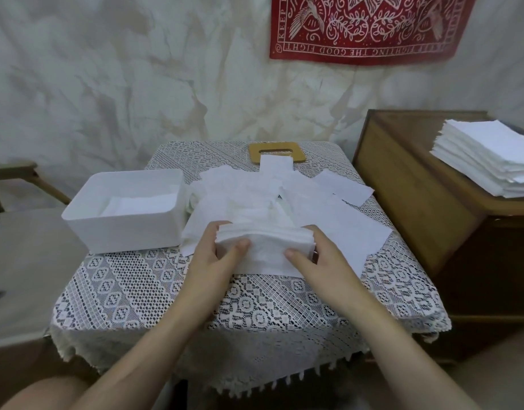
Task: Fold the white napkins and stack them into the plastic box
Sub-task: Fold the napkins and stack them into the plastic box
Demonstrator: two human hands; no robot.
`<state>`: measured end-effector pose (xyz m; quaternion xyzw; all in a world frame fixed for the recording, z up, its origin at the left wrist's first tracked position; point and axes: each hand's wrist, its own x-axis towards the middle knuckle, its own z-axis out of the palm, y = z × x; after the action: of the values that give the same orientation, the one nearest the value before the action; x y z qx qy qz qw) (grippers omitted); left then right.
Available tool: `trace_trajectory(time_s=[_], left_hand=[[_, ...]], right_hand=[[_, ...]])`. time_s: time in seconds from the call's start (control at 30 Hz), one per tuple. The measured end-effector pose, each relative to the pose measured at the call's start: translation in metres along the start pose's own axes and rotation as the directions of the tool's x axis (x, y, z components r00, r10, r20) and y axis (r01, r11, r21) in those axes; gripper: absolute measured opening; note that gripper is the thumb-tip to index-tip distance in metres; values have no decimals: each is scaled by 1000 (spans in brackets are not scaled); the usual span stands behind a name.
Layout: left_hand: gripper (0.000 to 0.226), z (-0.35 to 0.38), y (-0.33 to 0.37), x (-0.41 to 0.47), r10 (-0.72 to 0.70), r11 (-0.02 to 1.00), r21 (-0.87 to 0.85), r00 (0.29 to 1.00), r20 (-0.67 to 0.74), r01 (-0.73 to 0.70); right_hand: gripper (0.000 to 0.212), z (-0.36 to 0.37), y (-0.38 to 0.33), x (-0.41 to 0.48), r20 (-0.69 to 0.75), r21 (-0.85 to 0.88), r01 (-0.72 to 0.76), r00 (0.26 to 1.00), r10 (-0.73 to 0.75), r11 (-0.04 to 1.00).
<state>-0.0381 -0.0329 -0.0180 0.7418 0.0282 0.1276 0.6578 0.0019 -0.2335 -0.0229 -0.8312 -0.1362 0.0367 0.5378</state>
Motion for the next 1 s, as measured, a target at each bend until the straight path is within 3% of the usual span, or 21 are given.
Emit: trace_trajectory(time_s=[0.33,0.5,0.73,0.83,0.9,1.0], left_hand=[[31,0,-6,7,-17,999,-26,997,81,19],[22,-7,0,13,41,999,11,997,66,-41],[19,-19,-5,19,2,993,115,985,175,-23],[8,-20,-6,21,48,995,81,991,128,-59],[16,-18,-2,19,30,999,13,991,130,-32],[37,-19,0,18,-1,999,-38,983,183,8]], right_hand=[[23,-8,7,-3,115,-45,13,993,-8,999],[15,-11,6,3,26,-26,2,1000,-1,1000],[7,-10,8,5,67,-68,-7,998,12,998],[20,-11,6,5,47,-20,-4,999,5,1000],[31,-12,2,5,27,57,-36,999,34,998],[15,-11,-1,7,37,233,-88,996,82,969]])
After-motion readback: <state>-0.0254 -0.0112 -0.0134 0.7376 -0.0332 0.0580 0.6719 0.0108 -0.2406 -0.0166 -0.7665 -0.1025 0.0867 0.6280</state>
